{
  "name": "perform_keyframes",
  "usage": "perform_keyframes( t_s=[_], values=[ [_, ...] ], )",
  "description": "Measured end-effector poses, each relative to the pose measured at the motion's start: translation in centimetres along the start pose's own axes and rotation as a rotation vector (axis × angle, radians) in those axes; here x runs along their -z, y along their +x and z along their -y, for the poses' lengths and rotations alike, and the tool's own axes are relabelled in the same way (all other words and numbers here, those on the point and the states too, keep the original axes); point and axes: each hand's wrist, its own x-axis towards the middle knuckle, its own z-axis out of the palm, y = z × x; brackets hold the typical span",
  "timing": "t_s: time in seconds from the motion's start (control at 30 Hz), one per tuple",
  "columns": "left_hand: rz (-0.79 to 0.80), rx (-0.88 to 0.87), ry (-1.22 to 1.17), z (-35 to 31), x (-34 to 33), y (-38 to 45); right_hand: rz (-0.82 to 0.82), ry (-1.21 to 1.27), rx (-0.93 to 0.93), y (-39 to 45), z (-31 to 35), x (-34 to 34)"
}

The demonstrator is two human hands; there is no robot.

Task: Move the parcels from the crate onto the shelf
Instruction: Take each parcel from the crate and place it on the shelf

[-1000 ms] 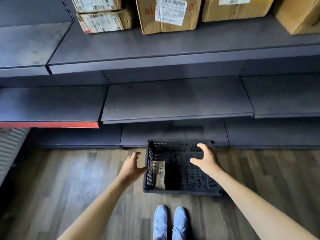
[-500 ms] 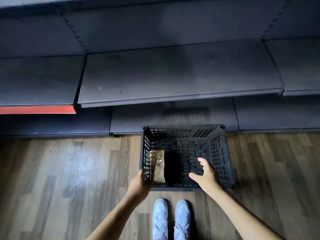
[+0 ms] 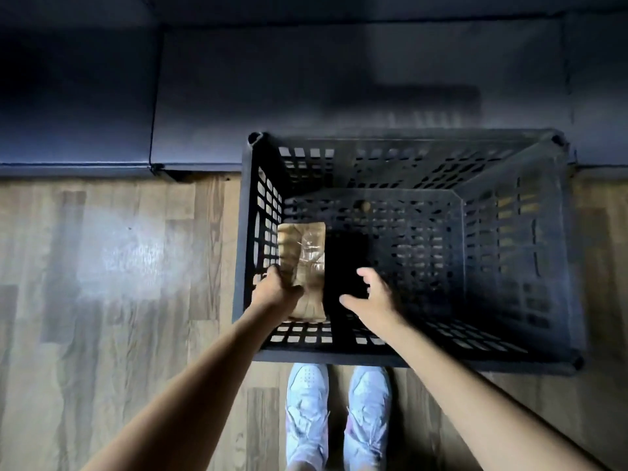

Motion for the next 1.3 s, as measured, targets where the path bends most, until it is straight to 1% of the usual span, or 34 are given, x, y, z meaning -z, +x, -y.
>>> perform_keyframes(
  t_s=[0.1, 0.2, 0.27, 0.33, 0.4, 0.5, 0.57, 0.63, 0.73, 0.8, 0.9, 0.97, 1.07, 1.13, 1.2, 1.23, 1.3],
  values=[
    [0.074, 0.001, -0.045, 0.8, -2.4, 3.0, 0.039, -0.019, -0.029, 3.4, -1.8, -3.1],
    [0.140, 0.054, -0.144, 0.8, -3.6, 4.5, 0.057, 0.006, -0.064, 5.6, -2.7, -5.4],
    [0.091, 0.091, -0.178, 0.7, -3.7, 4.7, 0.095, 0.071, -0.083, 6.6, -2.8, -6.7],
    [0.106, 0.103, -0.246, 0.3, -3.8, 4.6, 0.117, 0.064, -0.090, 7.1, -2.8, -7.3],
    [0.130, 0.074, -0.308, -0.4, -3.8, 4.2, 0.069, -0.006, -0.082, 7.1, -2.5, -7.3],
    [0.134, -0.006, -0.229, -1.4, -3.3, 3.0, -0.040, -0.030, -0.052, 6.0, -1.7, -5.8],
    [0.125, -0.074, -0.251, -2.1, -3.0, 1.6, -0.087, -0.023, -0.024, 4.8, -0.7, -4.0],
    [0.079, -0.140, -0.213, -3.1, -2.2, -0.5, -0.116, 0.013, -0.010, 3.1, 0.6, -1.6],
    [0.147, -0.295, -0.207, -5.3, -0.5, -5.0, -0.138, 0.131, 0.007, 0.1, 3.0, 2.8],
    [0.172, -0.389, -0.162, -6.9, 1.4, -8.3, -0.122, 0.229, 0.015, -2.5, 4.7, 5.8],
    [0.200, -0.484, -0.068, -9.1, 4.7, -13.2, -0.081, 0.309, 0.057, -7.3, 7.8, 10.3],
    [0.186, -0.549, -0.012, -10.4, 7.4, -16.6, -0.082, 0.345, 0.066, -10.9, 10.1, 13.2],
    [0.146, -0.582, -0.029, -12.4, 11.8, -21.5, -0.121, 0.370, 0.098, -16.2, 14.0, 17.6],
    [0.113, -0.602, -0.047, -13.8, 15.1, -25.1, -0.139, 0.343, 0.189, -20.3, 17.3, 20.5],
    [0.041, -0.601, -0.106, -15.3, 18.6, -28.7, -0.195, 0.290, 0.326, -24.8, 20.7, 23.2],
    [0.012, -0.599, -0.174, -16.3, 20.6, -30.6, -0.251, 0.245, 0.410, -27.2, 22.6, 24.5],
    [0.024, -0.592, -0.414, -18.2, 24.3, -34.7, -0.393, 0.124, 0.569, -31.9, 25.9, 26.5]
  ],
)
